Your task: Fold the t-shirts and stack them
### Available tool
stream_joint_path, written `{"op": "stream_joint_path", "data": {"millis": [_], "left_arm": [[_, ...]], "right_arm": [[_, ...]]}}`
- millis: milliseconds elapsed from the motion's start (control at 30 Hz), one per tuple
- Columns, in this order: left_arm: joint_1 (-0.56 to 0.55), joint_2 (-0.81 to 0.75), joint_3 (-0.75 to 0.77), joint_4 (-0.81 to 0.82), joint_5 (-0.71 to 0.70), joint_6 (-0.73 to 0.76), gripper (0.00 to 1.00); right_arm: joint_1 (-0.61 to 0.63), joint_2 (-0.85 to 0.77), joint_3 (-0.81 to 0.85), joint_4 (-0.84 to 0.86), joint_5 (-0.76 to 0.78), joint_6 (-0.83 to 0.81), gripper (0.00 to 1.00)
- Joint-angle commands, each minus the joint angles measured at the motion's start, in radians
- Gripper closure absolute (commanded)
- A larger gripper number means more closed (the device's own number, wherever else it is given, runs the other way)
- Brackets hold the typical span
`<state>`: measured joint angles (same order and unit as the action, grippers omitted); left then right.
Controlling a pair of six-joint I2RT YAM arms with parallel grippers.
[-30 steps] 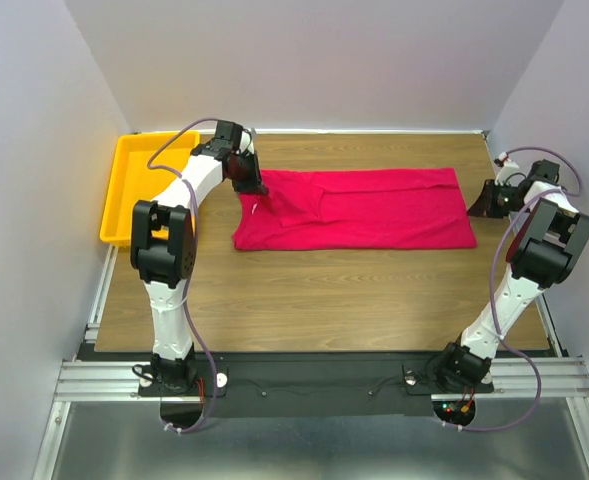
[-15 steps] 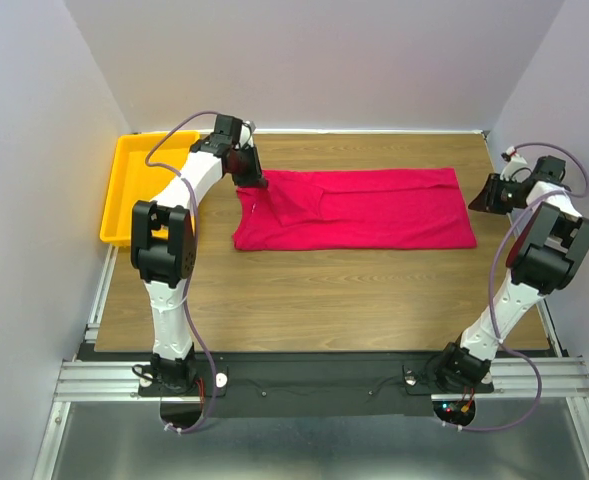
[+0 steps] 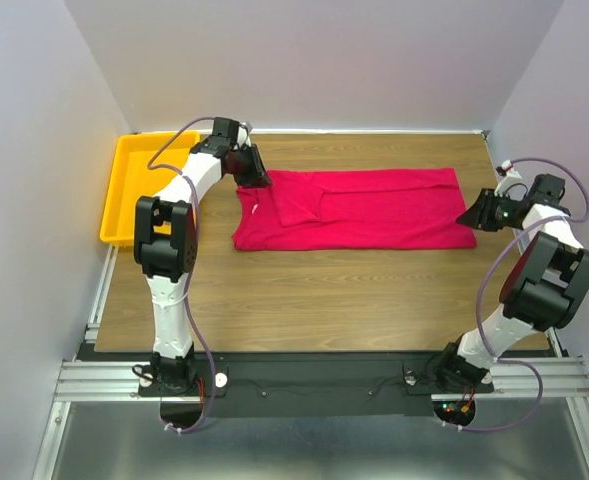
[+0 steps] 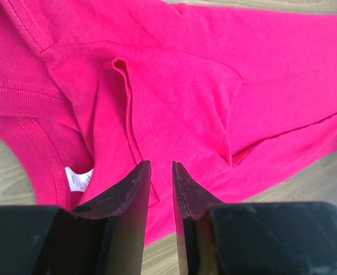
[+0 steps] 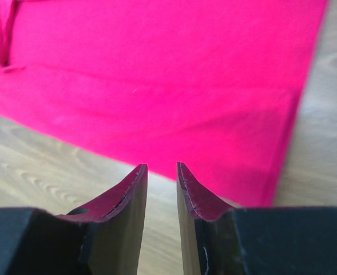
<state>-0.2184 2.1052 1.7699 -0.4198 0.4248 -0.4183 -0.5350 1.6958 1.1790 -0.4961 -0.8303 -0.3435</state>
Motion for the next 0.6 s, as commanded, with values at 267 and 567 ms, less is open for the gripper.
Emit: {"op": "stream_joint_path", "data": {"millis": [267, 567], "left_arm": [[-0.018, -0.23, -0.252, 0.121, 0.077, 0.056, 0.62], [-0.096, -0.353, -0.563, 0.309, 0.011, -0.085, 0.62]], "right_arm": [[0.007, -0.145, -0.18, 0.001, -0.237, -0.091, 0.62], [0.006, -0.159, -0.213, -0.012, -0.262, -0.094, 0.62]]}}
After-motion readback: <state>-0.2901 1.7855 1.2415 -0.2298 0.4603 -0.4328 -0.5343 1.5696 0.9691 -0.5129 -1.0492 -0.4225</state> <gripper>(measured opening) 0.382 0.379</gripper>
